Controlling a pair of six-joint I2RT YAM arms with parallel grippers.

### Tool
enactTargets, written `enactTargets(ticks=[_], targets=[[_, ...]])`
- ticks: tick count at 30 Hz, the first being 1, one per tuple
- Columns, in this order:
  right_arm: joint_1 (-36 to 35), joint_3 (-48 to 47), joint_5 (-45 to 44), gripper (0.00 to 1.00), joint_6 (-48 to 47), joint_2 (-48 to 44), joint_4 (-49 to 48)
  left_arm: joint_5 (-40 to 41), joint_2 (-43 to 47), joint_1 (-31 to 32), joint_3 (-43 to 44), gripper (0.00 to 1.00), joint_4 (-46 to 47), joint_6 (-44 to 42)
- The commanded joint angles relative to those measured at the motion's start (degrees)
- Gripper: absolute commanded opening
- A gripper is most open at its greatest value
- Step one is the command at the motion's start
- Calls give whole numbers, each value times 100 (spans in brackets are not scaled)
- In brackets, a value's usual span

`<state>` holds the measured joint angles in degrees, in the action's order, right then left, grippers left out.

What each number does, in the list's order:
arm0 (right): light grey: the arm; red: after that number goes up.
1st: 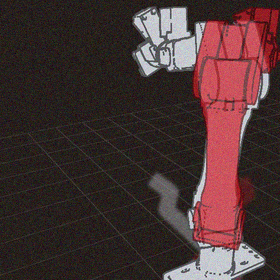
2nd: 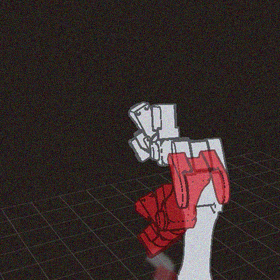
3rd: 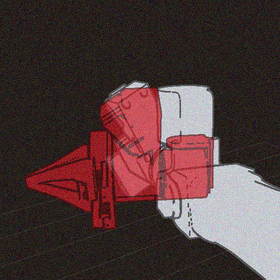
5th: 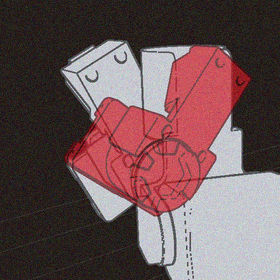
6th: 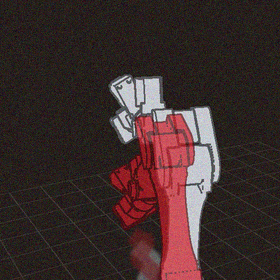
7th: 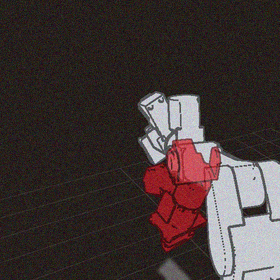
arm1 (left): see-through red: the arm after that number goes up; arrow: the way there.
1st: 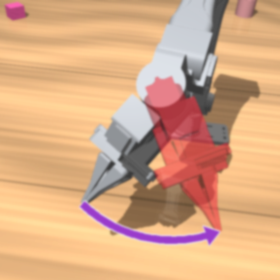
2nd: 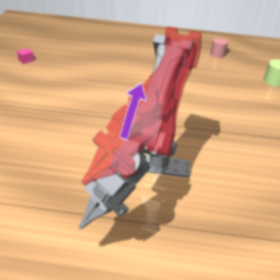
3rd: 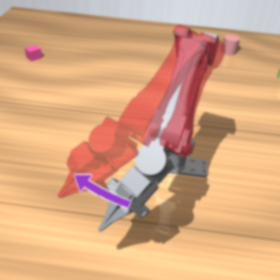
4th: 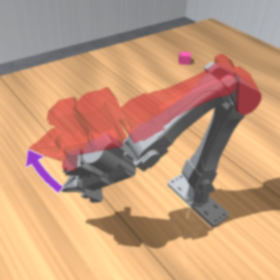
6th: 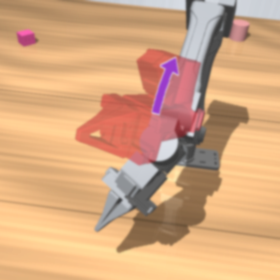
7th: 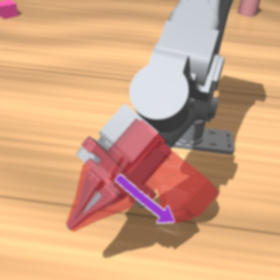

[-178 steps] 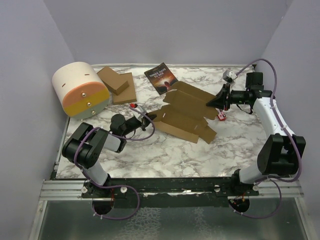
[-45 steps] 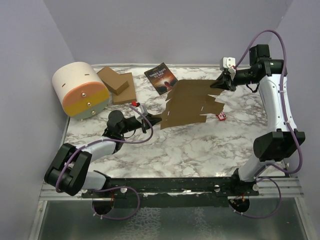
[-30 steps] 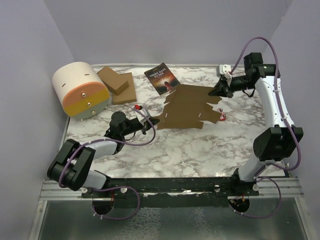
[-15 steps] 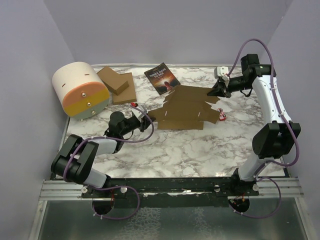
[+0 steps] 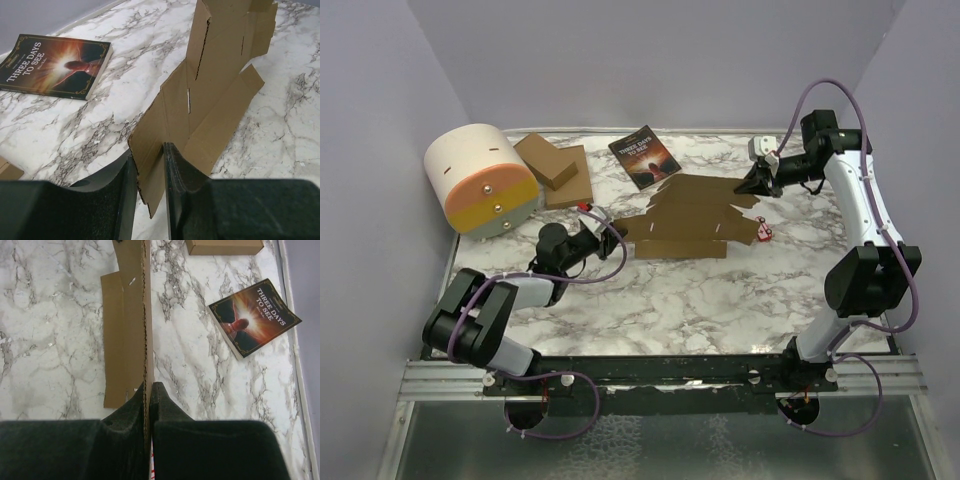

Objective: Fold the paper box

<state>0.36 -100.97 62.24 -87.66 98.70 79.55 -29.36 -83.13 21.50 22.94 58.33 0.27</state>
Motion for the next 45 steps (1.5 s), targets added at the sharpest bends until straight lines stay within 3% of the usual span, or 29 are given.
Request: enactTargets(ticks=[1, 16, 20, 25, 38, 41, 45], targets=[[-1, 126, 210, 1, -96, -96, 114, -29, -239, -14, -3, 26, 429, -172], [-7, 417, 204, 1, -149, -215, 114, -250, -992, -38, 91, 13, 1440, -886], [-26, 477, 227, 1, -154, -208, 114, -362, -1296, -97, 147, 13, 1673, -799], [-60, 553, 210, 1, -158, -207, 114, -492, -1668, -217, 197, 20, 2075, -635], [-71, 690, 177, 1, 91, -211, 113, -1022, -2052, -339, 1, 22, 3076, 345], [-80, 685, 160, 1, 276, -170, 114, -1100, -2081, -336, -47, 19, 3131, 402], [-80, 692, 133, 1, 461, -156, 112, -1225, -2173, -342, -79, 9, 3310, 448]])
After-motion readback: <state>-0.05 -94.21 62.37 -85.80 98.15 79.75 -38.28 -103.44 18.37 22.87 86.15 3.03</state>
